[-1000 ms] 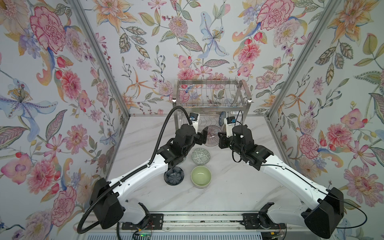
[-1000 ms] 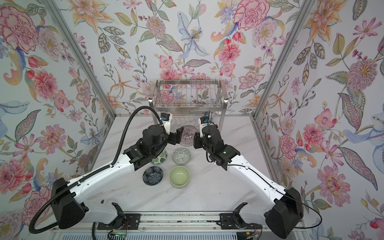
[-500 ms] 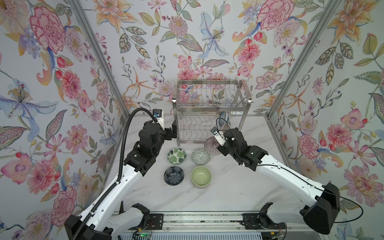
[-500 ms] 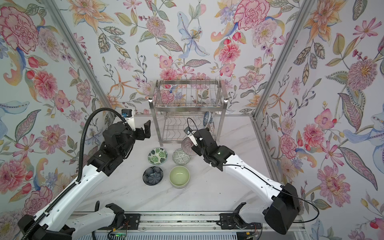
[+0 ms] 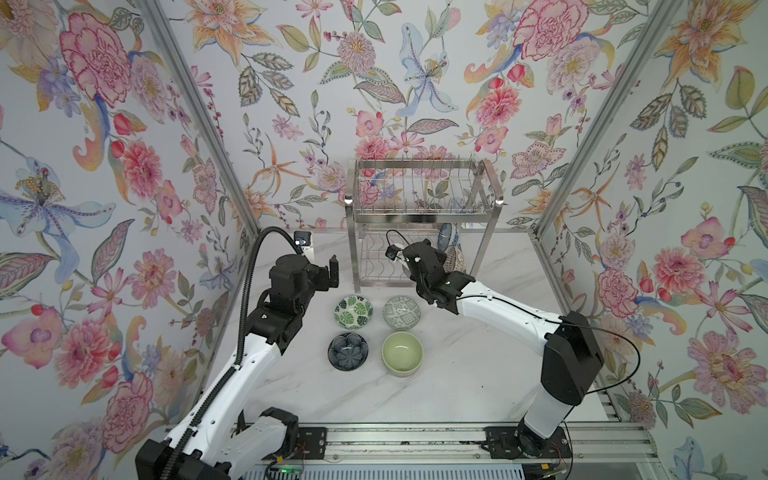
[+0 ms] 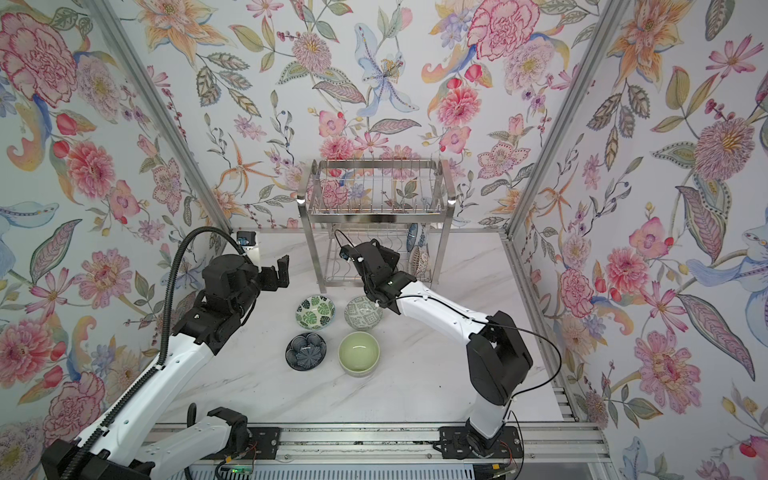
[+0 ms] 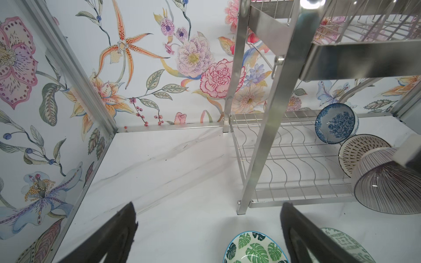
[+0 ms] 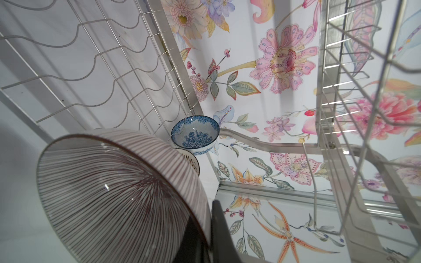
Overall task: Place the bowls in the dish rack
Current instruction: 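Carry the purple-striped bowl with the right gripper into the lower rack tier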
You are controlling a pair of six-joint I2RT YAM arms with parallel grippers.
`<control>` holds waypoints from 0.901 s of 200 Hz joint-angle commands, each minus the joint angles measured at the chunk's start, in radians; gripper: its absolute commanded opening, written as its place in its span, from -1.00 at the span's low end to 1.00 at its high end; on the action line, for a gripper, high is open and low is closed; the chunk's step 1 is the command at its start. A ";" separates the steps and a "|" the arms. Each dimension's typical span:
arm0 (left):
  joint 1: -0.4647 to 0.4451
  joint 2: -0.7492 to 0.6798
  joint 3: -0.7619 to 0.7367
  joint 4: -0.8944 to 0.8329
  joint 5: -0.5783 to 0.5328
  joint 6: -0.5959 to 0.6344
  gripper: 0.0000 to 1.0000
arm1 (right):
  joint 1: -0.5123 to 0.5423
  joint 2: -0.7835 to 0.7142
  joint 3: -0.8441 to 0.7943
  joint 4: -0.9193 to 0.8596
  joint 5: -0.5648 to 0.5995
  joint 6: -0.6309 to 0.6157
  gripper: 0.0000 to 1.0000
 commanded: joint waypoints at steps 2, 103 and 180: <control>0.021 -0.007 -0.022 0.026 0.044 0.026 0.99 | 0.002 0.068 0.059 0.189 0.140 -0.148 -1.00; 0.061 -0.066 -0.055 0.039 0.086 0.038 0.99 | -0.060 0.333 0.201 0.559 0.221 -0.452 -1.00; 0.064 -0.104 -0.061 0.022 0.090 0.039 0.99 | -0.103 0.494 0.397 0.485 0.216 -0.436 -1.00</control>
